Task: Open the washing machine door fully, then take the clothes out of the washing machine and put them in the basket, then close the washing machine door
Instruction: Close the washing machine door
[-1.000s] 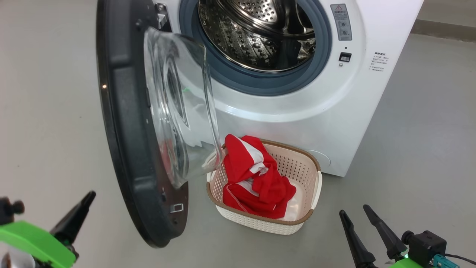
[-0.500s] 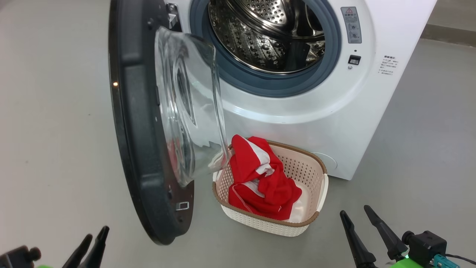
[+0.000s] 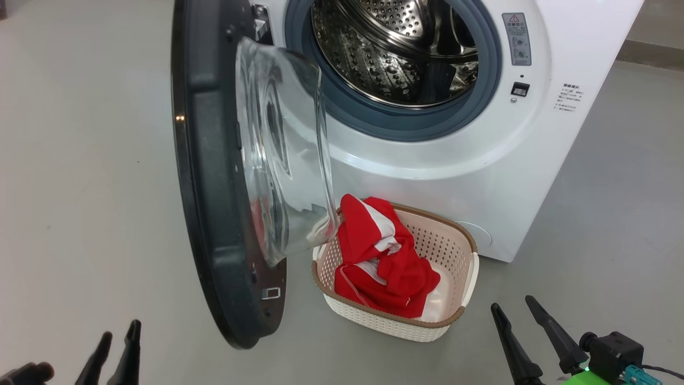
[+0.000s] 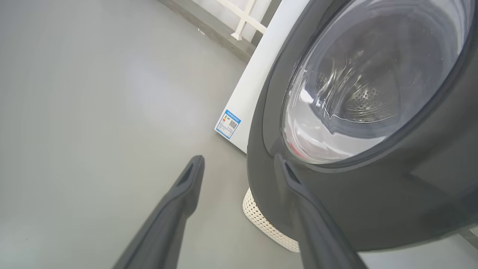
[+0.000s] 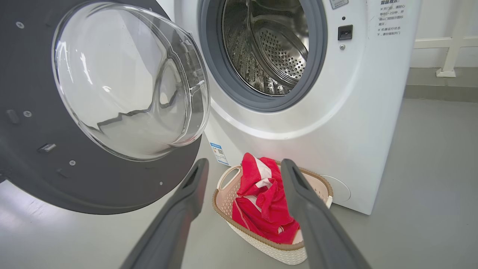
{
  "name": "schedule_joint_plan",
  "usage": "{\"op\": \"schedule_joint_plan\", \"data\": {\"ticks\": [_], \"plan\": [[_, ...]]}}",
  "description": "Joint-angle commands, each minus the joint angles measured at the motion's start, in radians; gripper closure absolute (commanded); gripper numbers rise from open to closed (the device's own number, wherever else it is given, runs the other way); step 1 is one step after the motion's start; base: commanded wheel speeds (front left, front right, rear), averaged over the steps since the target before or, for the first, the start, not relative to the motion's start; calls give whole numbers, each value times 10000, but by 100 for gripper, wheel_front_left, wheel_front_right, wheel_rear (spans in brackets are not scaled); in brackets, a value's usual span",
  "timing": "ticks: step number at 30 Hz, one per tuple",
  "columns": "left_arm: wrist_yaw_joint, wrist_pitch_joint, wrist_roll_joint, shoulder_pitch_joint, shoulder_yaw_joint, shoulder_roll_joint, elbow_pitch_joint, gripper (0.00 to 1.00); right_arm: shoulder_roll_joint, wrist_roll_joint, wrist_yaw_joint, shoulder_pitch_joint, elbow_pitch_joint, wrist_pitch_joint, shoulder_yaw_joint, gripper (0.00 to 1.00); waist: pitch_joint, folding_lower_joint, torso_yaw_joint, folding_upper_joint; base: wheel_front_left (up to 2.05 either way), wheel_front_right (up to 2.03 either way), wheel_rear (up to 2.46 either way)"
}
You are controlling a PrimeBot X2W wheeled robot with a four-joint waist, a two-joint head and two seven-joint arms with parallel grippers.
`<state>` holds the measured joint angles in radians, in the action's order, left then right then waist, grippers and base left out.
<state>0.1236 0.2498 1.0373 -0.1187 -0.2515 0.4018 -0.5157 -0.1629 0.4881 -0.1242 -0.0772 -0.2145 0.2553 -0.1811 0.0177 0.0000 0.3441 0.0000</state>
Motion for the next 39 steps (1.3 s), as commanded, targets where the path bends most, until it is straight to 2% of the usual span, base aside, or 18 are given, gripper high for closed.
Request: {"op": "schedule_joint_plan", "data": {"ticks": [1,2,10,12,13,19,27,39], "plan": [[8,116,-631,51,921,0,345,0,-210,-68,-65,310,186,65,-194,0,-5,0,10,0,0,0,0],[-80,117,-1689,285,1502,-343,641,0,-220,-67,-65,325,170,65,-178,0,-26,0,32,0,0,0,0],[-228,119,-5741,962,2966,-1798,2121,0,-239,-68,-65,400,160,65,-103,0,-67,0,110,0,0,0,0],[-224,119,-6439,1085,3255,-2171,2480,0,-225,-72,-65,405,165,65,-92,0,-89,0,111,0,0,0,0],[-224,119,-6439,1085,3255,-2171,2480,0,-225,-72,-65,405,165,65,-92,0,-89,0,111,0,0,0,0],[-159,119,-8289,1410,3833,-2786,3434,0,-200,-71,-65,392,221,65,-36,0,-164,0,72,0,0,0,0],[-104,120,-9118,1651,4278,-3290,3866,0,-151,-82,-65,241,271,65,107,0,-189,0,15,0,0,0,0],[-35,120,-9362,1735,4456,-3484,3835,0,-46,-98,-65,112,233,65,186,0,-201,0,-66,0,0,0,0]]}}
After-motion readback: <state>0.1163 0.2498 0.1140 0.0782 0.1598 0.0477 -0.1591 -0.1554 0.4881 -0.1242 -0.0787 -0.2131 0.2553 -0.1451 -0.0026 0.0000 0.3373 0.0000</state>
